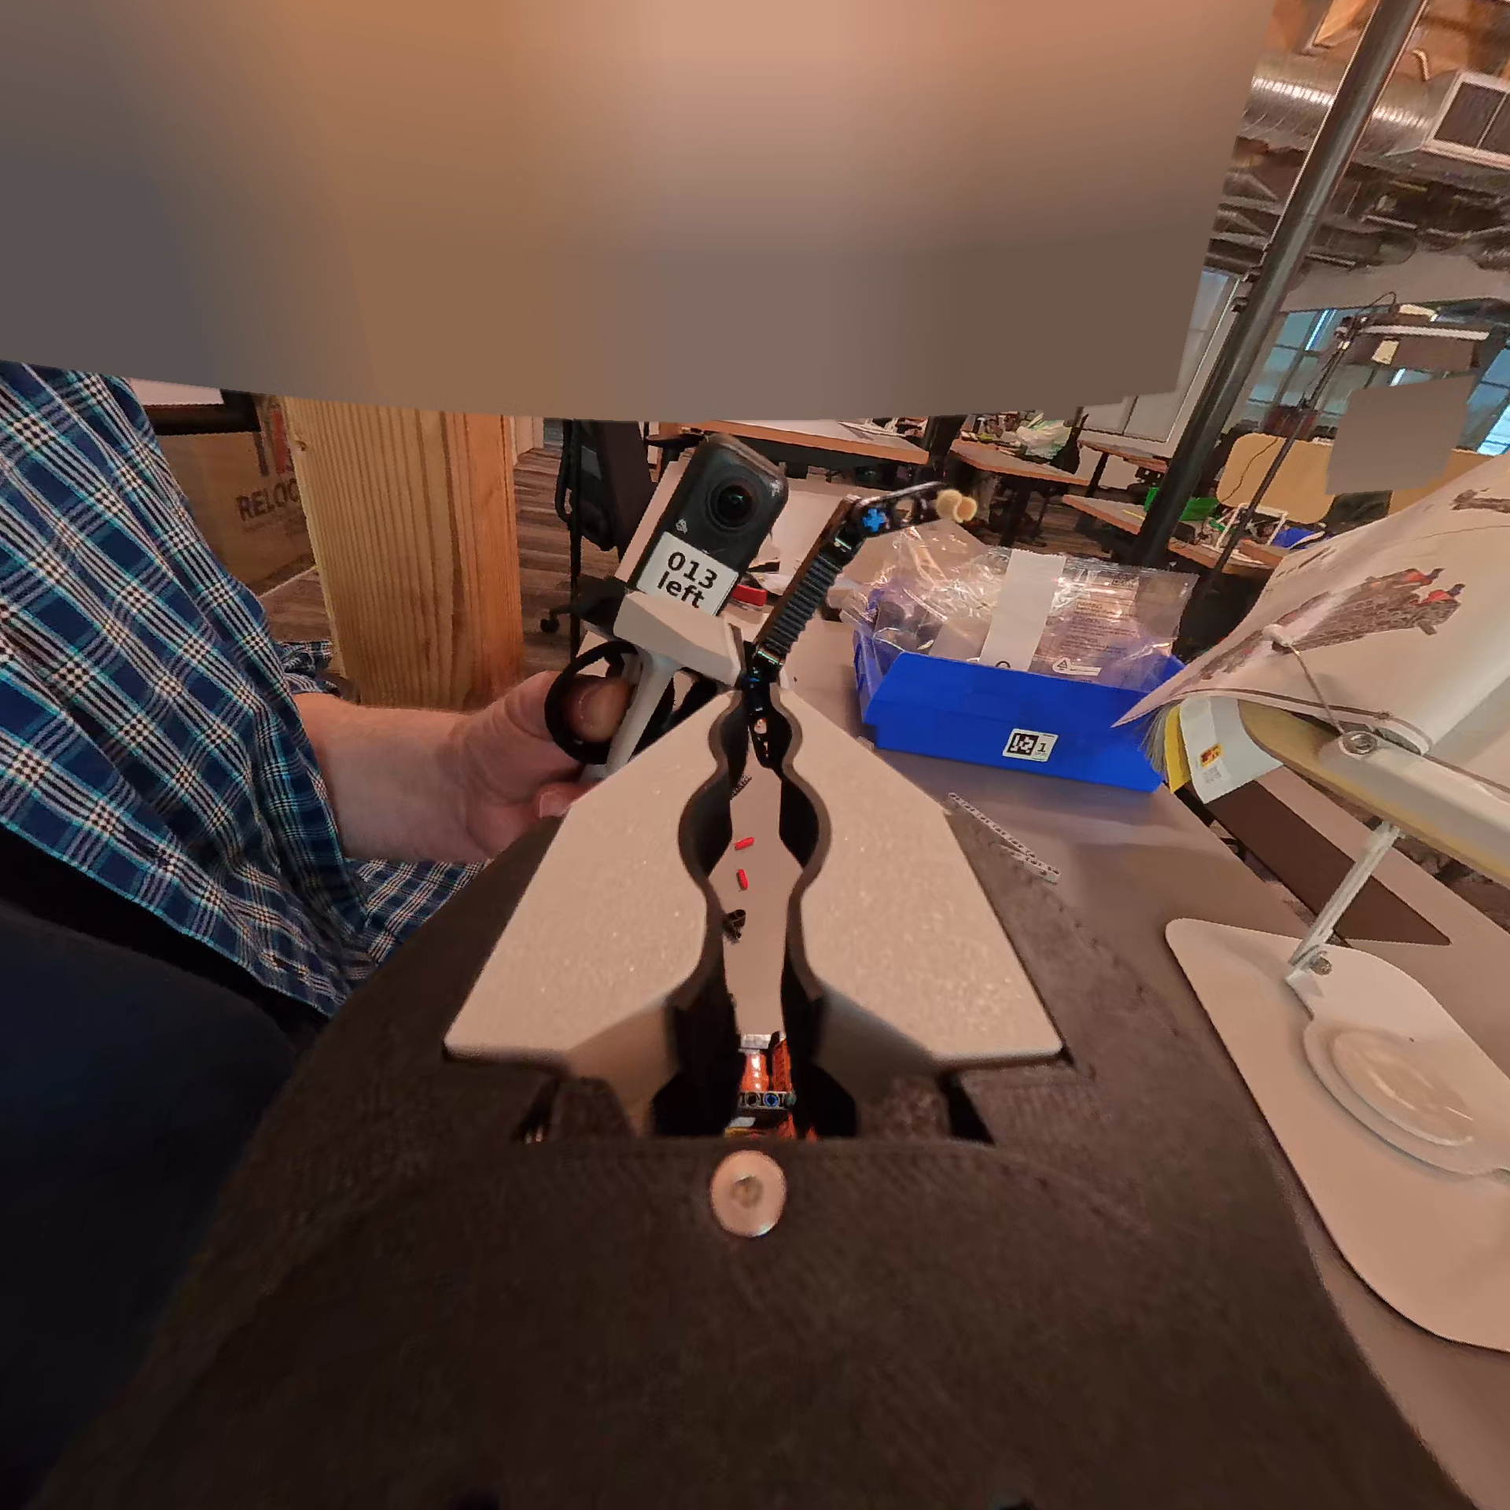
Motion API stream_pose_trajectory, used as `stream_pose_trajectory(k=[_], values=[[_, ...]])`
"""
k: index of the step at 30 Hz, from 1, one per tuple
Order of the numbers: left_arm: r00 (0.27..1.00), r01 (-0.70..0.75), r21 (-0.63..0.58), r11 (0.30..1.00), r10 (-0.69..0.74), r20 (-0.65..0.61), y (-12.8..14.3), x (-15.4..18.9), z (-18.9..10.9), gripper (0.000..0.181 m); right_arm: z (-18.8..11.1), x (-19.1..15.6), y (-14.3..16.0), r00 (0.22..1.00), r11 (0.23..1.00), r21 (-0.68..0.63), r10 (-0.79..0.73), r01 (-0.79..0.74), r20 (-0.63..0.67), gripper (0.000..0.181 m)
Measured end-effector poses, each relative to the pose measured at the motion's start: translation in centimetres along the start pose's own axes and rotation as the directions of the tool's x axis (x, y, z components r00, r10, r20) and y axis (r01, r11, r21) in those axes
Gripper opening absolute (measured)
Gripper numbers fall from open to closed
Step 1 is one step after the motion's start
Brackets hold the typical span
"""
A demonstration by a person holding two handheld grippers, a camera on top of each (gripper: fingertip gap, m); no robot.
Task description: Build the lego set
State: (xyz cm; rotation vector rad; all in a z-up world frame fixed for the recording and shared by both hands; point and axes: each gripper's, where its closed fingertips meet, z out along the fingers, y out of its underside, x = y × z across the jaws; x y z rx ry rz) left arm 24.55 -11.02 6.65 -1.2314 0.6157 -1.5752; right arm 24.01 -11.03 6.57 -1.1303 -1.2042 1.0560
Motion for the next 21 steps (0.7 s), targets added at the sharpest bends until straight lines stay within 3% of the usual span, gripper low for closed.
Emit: stream_pose_trajectory(k=[12, 21], values=[[0.997, -0.069, -0.028, 0.997, 0.07, 0.043, -0.2, 0.3, -0.1, 0.009, 0.4, -0.3, -0.1, 1.0, 1.0, 0.002, -0.003, 0.003, 0.02, 0.002], [0.998, -0.023, -0.017, 1.0, 0.024, 0.066, -0.1, -0.3, -0.6, 0.008, 0.8, 0.0, 0.4, 0.999, 0.999, -0.027, 0.023, -0.022, 0.033, 0.008]])
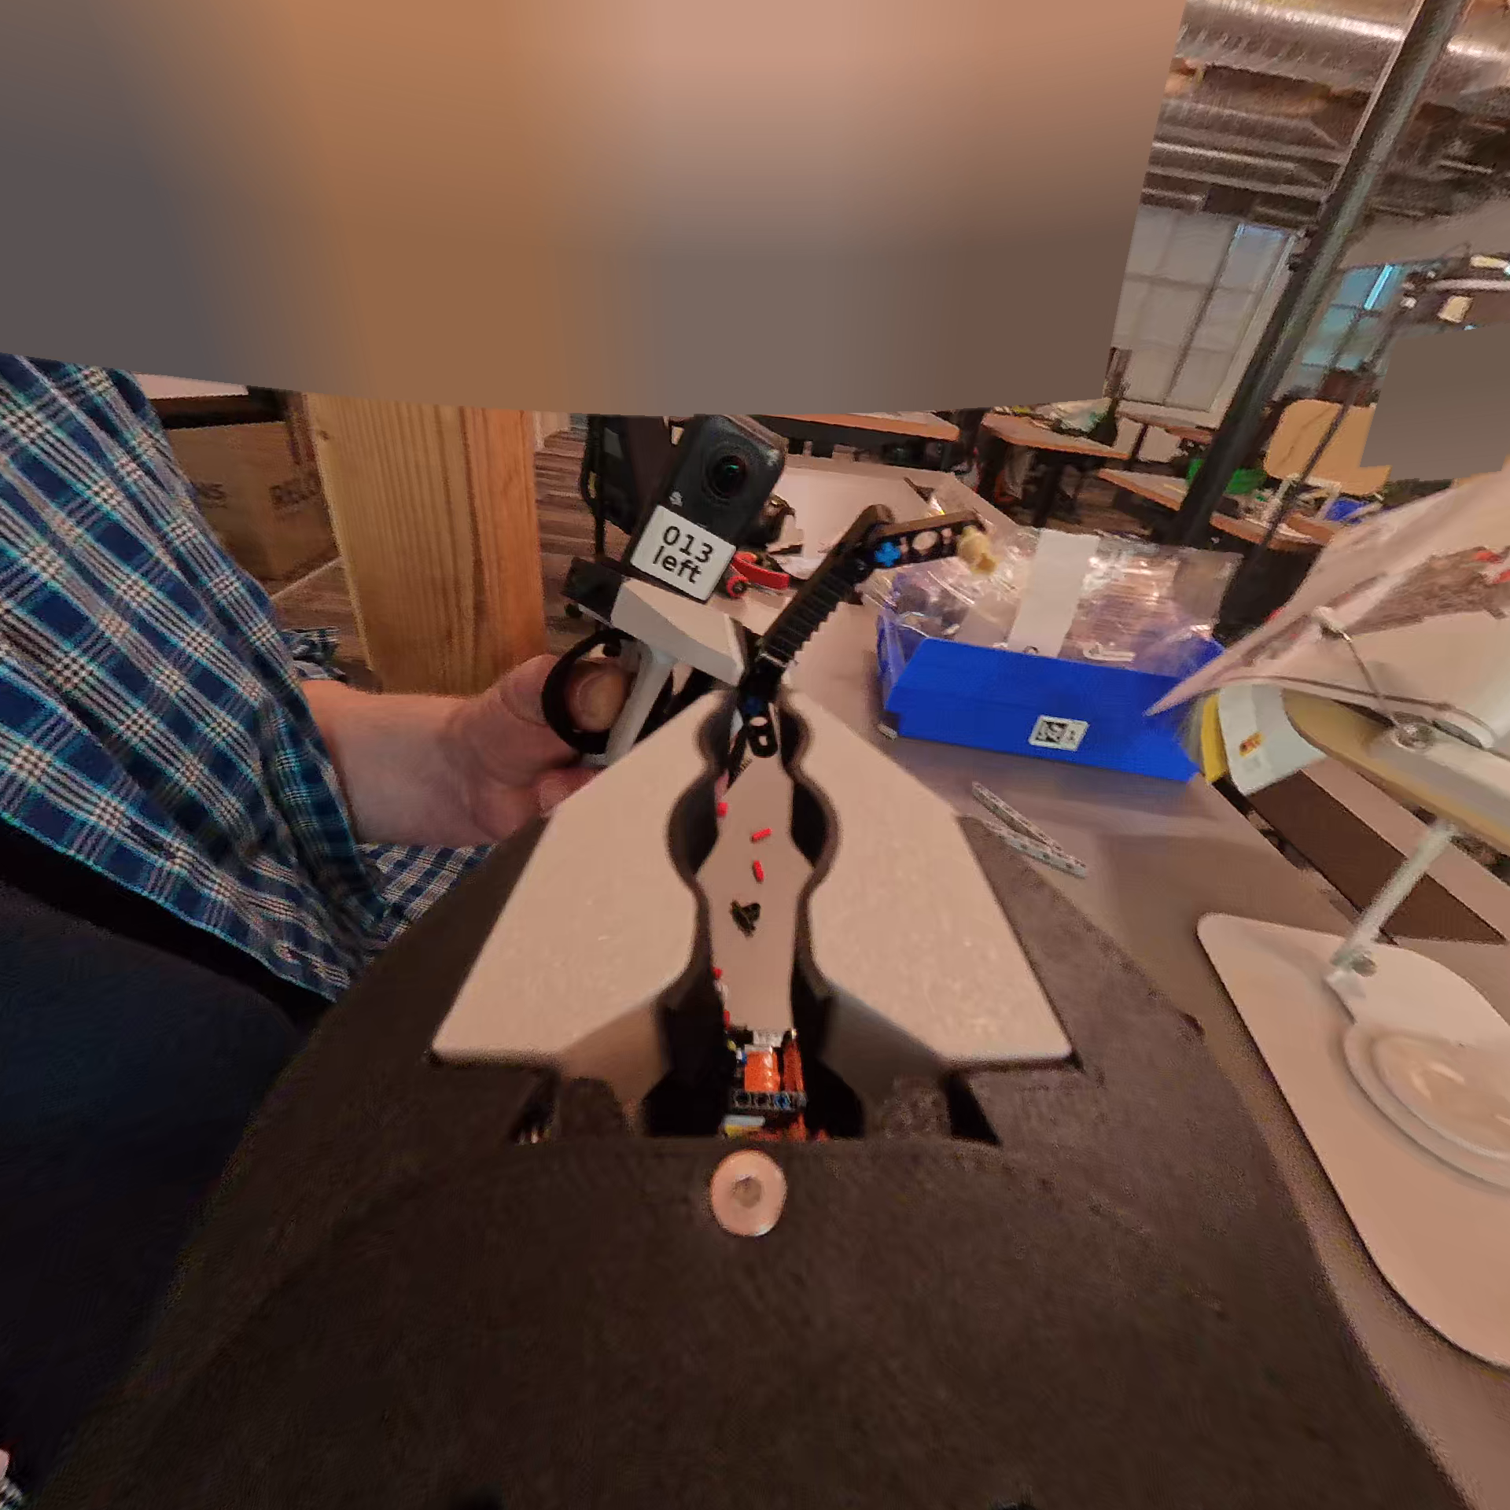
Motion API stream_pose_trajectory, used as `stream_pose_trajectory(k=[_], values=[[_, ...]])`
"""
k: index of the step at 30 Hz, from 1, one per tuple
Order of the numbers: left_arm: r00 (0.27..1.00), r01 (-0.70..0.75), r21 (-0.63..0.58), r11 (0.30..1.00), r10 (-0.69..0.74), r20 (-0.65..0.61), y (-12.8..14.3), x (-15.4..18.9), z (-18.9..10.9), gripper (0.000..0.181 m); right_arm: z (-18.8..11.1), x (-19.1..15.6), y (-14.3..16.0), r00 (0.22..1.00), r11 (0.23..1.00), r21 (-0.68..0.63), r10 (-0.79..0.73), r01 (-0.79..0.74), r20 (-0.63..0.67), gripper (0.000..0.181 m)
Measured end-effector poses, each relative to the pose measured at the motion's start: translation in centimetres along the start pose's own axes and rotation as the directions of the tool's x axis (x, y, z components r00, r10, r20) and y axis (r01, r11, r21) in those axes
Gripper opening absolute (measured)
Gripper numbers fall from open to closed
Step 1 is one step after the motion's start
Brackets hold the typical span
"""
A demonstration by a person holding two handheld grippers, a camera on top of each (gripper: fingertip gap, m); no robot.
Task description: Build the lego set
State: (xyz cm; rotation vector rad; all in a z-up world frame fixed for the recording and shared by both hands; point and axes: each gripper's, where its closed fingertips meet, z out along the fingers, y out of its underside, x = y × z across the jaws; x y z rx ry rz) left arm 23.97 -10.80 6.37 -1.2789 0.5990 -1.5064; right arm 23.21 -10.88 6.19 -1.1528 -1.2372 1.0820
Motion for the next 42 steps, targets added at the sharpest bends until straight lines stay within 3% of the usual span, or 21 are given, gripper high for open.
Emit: stream_pose_trajectory(k=[3, 8, 13, 21, 25, 29, 35, 40, 42], values=[[0.998, 0.052, -0.01, 0.999, -0.053, -0.033, 0.2, -0.2, -0.8, 0.008, -0.6, 0.0, 0.5, 1.0, 1.0, -0.027, -0.008, 0.007, -0.025, 0.018], [0.99, 0.121, -0.097, 0.988, -0.128, -0.063, 1.9, -0.6, -1.3, 0.007, -1.6, 1.0, 0.9, 0.992, 0.994, -0.007, 0.105, -0.105, -0.068, 0.026], [0.988, 0.113, -0.105, 0.988, -0.123, -0.093, 1.4, 0.0, -2.7, 0.007, -1.5, 1.2, 2.0, 0.974, 0.975, -0.036, 0.217, -0.22, -0.065, 0.033], [0.985, 0.098, -0.004, 0.995, -0.097, 0.143, -3.0, -2.2, -12.2, 0.008, -7.7, 4.5, 6.3, 0.932, 0.945, -0.224, 0.156, -0.237, -0.327, 0.033], [0.96, 0.117, 0.002, 0.993, -0.114, 0.256, -2.5, -2.6, -16.6, 0.008, -11.6, 7.7, 10.6, 0.859, 0.867, -0.423, 0.012, -0.264, -0.511, 0.033], [0.944, 0.166, 0.015, 0.986, -0.163, 0.287, -1.5, -3.1, -18.8, 0.008, -12.6, 9.8, 15.0, 0.848, 0.757, -0.584, -0.078, -0.292, -0.524, 0.037], [0.938, 0.148, 0.026, 0.989, -0.149, 0.313, -1.6, -3.3, -20.6, 0.008, -11.3, 11.6, 17.5, 0.861, 0.677, -0.681, -0.138, -0.278, -0.489, 0.037], [0.929, 0.141, 0.079, 0.987, -0.16, 0.333, -2.6, -3.6, -22.9, 0.008, -14.2, 15.3, 21.1, 0.814, 0.555, -0.758, -0.228, -0.343, -0.535, 0.037], [0.928, 0.14, 0.099, 0.985, -0.165, 0.335, -2.9, -3.8, -23.5, 0.007, -14.1, 15.8, 21.0, 0.811, 0.574, -0.747, -0.226, -0.337, -0.539, 0.033]])
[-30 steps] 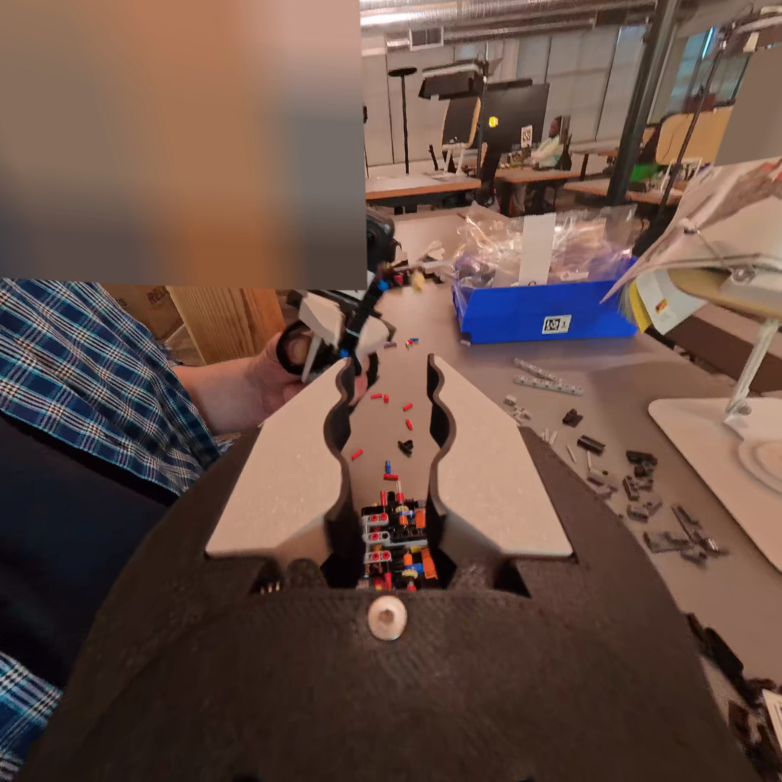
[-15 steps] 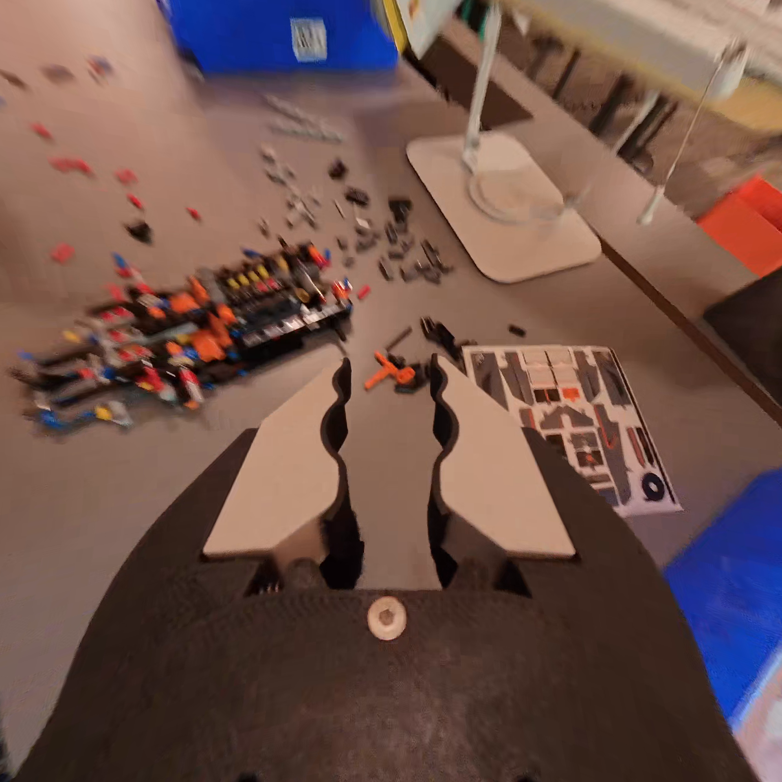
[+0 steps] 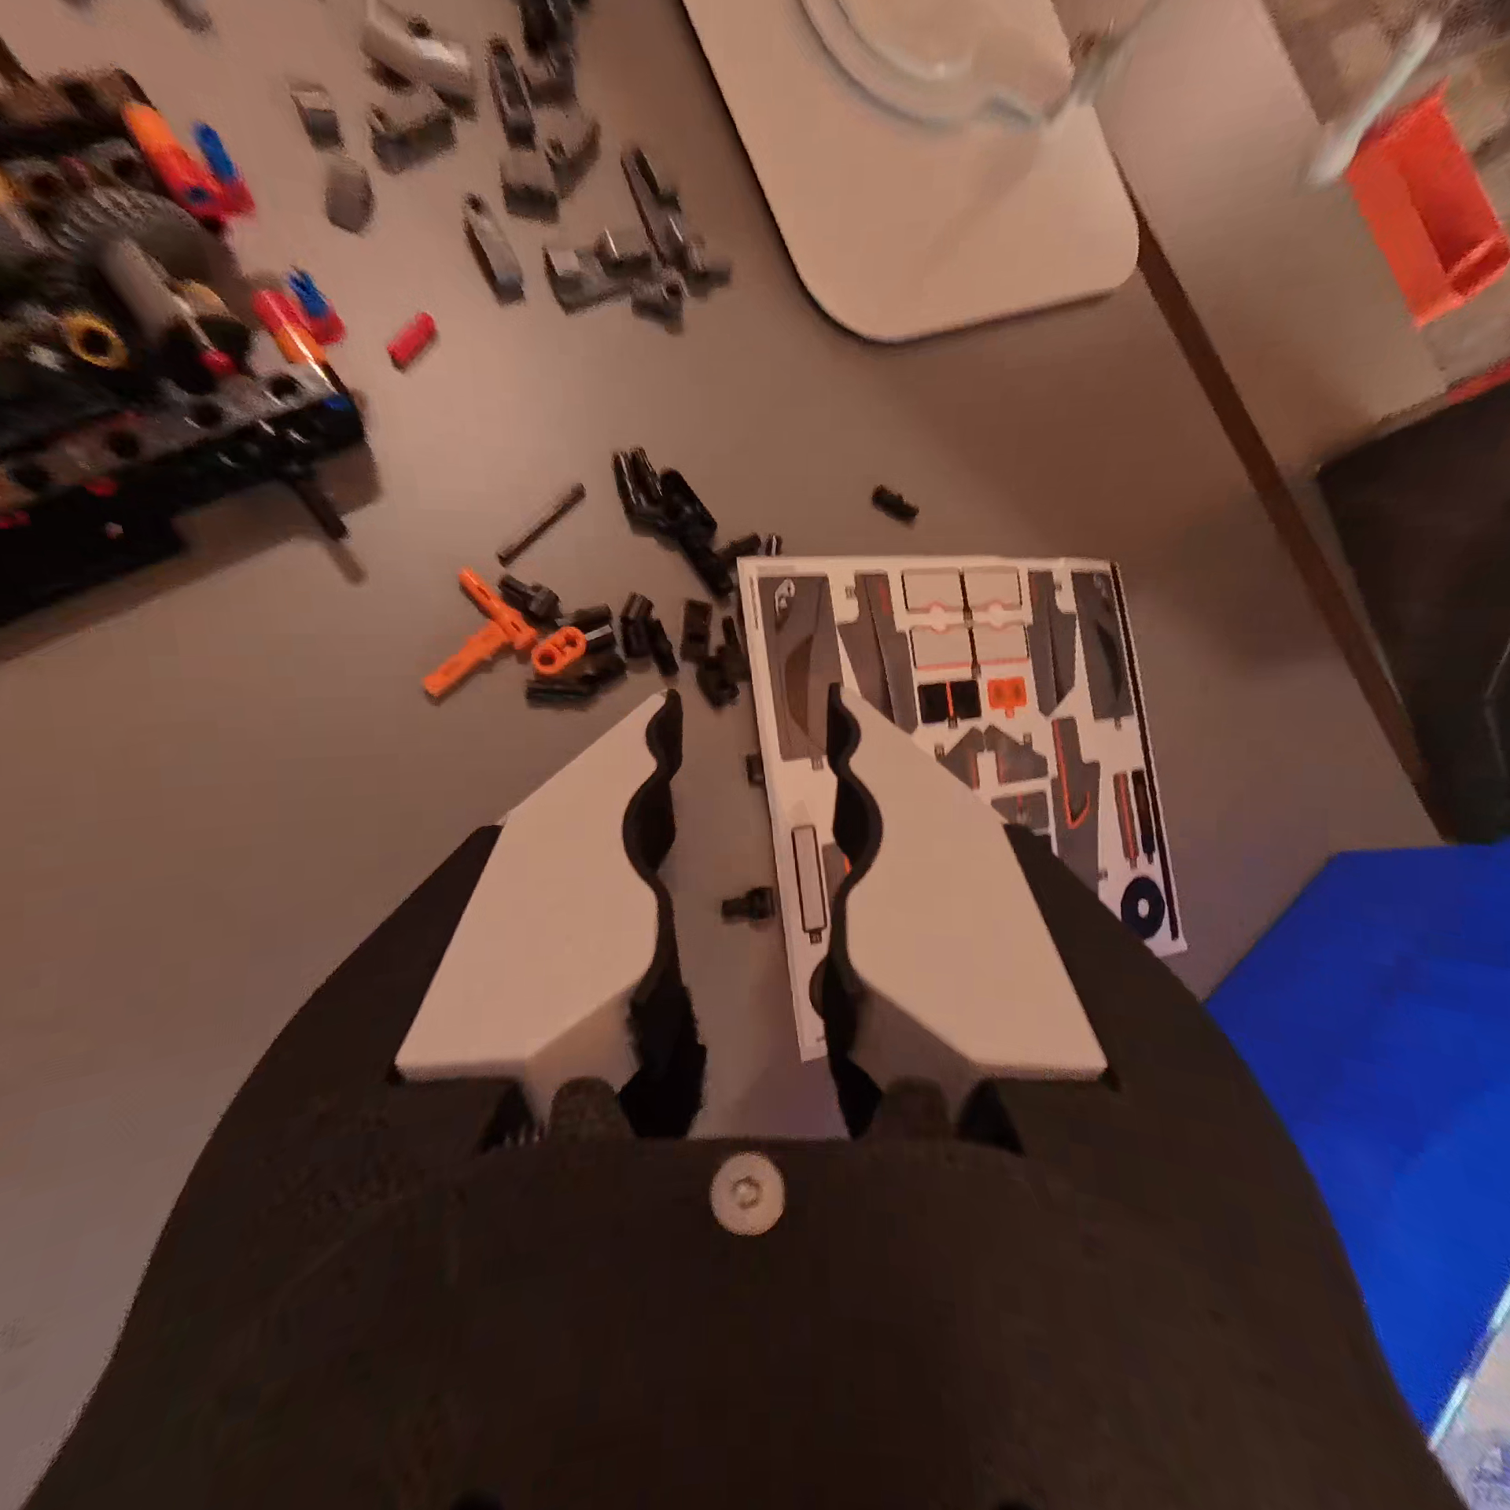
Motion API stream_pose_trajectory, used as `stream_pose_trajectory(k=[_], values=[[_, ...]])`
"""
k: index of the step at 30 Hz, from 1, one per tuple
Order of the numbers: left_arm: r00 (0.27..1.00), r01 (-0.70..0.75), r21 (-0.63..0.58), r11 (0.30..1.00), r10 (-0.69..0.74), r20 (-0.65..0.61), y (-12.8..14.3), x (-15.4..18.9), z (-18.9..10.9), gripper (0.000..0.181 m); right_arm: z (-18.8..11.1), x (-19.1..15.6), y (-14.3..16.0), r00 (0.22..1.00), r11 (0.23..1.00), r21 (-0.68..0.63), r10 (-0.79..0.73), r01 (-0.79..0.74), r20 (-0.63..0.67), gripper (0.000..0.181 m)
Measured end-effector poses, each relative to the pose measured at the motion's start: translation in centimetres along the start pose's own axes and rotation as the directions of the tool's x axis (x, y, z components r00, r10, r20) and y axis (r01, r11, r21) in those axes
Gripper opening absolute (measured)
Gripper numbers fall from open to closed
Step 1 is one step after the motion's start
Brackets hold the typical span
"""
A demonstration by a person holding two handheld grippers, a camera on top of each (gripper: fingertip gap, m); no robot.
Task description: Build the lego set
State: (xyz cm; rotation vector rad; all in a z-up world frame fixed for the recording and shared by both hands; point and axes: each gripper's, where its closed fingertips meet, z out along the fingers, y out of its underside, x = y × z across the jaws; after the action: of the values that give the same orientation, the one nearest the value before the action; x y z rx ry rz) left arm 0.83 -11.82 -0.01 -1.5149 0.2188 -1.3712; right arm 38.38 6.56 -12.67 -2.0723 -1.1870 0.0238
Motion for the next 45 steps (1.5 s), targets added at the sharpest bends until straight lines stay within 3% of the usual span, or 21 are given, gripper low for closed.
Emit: stream_pose_trajectory(k=[2, 10, 19, 26, 34, 36, 39, 45], values=[[1.0, 0.001, 0.002, 1.0, -0.001, 0.002, 0.1, -0.3, -0.2, 0.008, -0.7, -0.7, -1.7, 0.999, 0.998, 0.06, -0.029, 0.028, 0.022, 0.028], [0.998, 0.054, -0.001, 0.999, -0.054, -0.018, 0.8, -2.0, 0.2, 0.008, -1.8, -8.0, -7.5, 0.938, 0.981, 0.195, -0.083, 0.016, 0.338, 0.03], [1.0, 0.017, 0.049, 0.999, -0.018, 0.024, -1.6, -1.5, -1.5, 0.007, -2.5, -9.4, -9.6, 0.903, 0.966, 0.259, -0.108, -0.004, 0.416, 0.033], [0.988, -0.098, 0.073, 0.992, 0.089, 0.124, -3.7, 0.5, -5.4, 0.007, -3.7, -10.8, -11.3, 0.907, 0.949, 0.306, -0.189, 0.071, 0.375, 0.034], [0.978, -0.141, 0.135, 0.981, 0.117, 0.171, -4.7, 1.5, -9.0, 0.007, -1.4, -5.7, -6.7, 0.978, 0.988, 0.126, -0.107, 0.085, 0.178, 0.049], [0.983, -0.111, 0.157, 0.981, 0.085, 0.165, -4.5, 0.9, -9.3, 0.007, -1.7, -6.1, -7.1, 0.976, 0.984, 0.142, -0.129, 0.105, 0.173, 0.045], [0.986, -0.061, 0.192, 0.98, 0.029, 0.162, -4.2, -0.3, -9.6, 0.007, -2.7, -9.8, -10.9, 0.943, 0.96, 0.232, -0.214, 0.155, 0.254, 0.031], [0.99, 0.059, 0.329, 0.942, -0.097, 0.1, -4.4, -1.9, -10.3, 0.007, -3.6, -23.4, -23.1, 0.754, 0.88, 0.429, -0.42, 0.202, 0.506, 0.013]])
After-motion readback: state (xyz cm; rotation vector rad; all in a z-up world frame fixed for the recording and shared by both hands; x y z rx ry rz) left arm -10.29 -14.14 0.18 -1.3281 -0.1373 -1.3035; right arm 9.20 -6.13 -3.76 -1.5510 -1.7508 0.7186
